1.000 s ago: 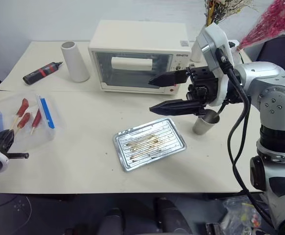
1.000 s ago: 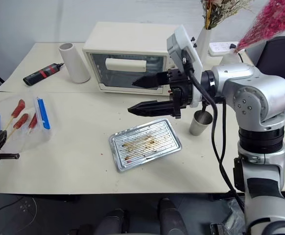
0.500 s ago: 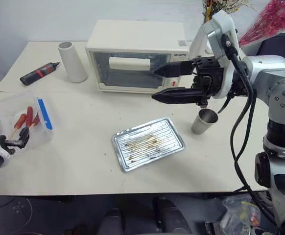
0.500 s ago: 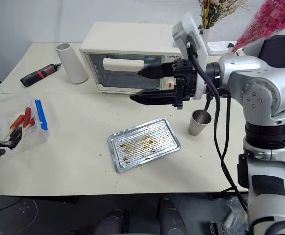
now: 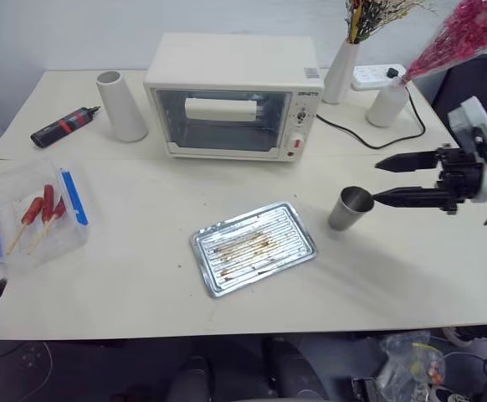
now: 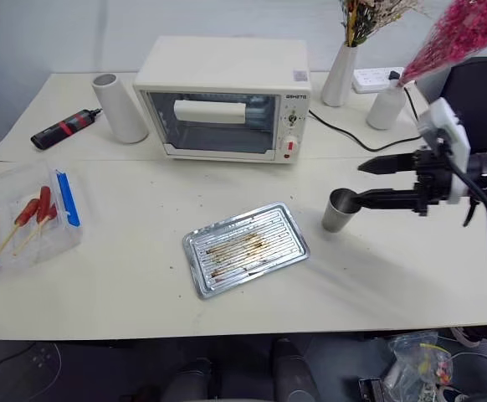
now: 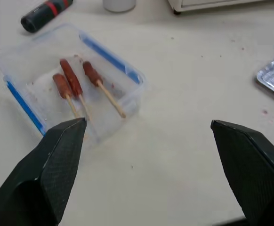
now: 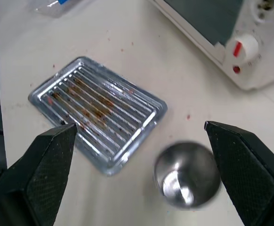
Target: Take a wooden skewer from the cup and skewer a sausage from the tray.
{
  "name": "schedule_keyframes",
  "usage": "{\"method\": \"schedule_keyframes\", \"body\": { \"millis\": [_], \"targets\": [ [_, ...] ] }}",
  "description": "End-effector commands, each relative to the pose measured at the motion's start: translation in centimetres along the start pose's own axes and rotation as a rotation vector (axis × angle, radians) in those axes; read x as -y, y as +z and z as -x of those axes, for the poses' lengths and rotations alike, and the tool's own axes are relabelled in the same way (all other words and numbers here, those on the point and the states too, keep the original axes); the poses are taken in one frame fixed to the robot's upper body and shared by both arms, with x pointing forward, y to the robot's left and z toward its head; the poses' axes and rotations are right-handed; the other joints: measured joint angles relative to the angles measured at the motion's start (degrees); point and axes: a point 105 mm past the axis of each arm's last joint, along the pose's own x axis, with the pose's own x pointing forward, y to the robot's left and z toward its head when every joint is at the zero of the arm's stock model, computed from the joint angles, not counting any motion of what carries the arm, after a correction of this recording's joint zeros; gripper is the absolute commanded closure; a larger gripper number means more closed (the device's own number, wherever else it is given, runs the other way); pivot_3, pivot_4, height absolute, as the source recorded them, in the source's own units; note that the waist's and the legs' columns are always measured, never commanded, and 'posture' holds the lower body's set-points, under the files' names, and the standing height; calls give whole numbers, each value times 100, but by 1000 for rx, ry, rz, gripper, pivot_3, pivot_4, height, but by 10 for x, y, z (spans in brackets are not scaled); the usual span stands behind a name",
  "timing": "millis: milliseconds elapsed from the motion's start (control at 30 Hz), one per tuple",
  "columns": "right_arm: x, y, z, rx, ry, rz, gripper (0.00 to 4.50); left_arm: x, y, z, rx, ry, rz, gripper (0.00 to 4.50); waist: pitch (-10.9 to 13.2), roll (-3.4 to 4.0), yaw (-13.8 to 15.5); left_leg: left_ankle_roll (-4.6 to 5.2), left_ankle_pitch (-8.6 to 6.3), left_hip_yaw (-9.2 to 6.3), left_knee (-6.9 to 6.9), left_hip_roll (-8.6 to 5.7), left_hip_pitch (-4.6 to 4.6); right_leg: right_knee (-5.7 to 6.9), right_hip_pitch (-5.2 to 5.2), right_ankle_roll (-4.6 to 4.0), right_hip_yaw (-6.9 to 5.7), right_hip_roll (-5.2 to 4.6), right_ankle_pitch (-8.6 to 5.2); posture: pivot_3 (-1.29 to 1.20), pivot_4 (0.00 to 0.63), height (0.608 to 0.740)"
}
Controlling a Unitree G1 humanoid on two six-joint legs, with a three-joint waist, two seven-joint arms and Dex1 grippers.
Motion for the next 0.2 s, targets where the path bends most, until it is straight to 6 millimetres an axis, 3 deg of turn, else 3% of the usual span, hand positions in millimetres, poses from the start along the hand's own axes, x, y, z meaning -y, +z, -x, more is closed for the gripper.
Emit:
{"method": "schedule_keyframes", "body": {
  "millis": [33, 200],
  "targets": [
    [9, -1, 30, 9, -51, 27, 0, 2, -2, 9, -22, -47, -34, 17, 5, -10, -15, 0, 0, 3, 5, 2, 8, 0, 8, -2, 2, 6, -1, 0, 150, 740],
    [17, -11, 42, -4, -73, 20, 0, -5, -8, 6, -19, -20, -55, 17, 7, -11, -26, -1, 7, 10, 16, 6, 33, -1, 30, -5, 18, 22, -2, 0, 150, 740]
  ]
}}
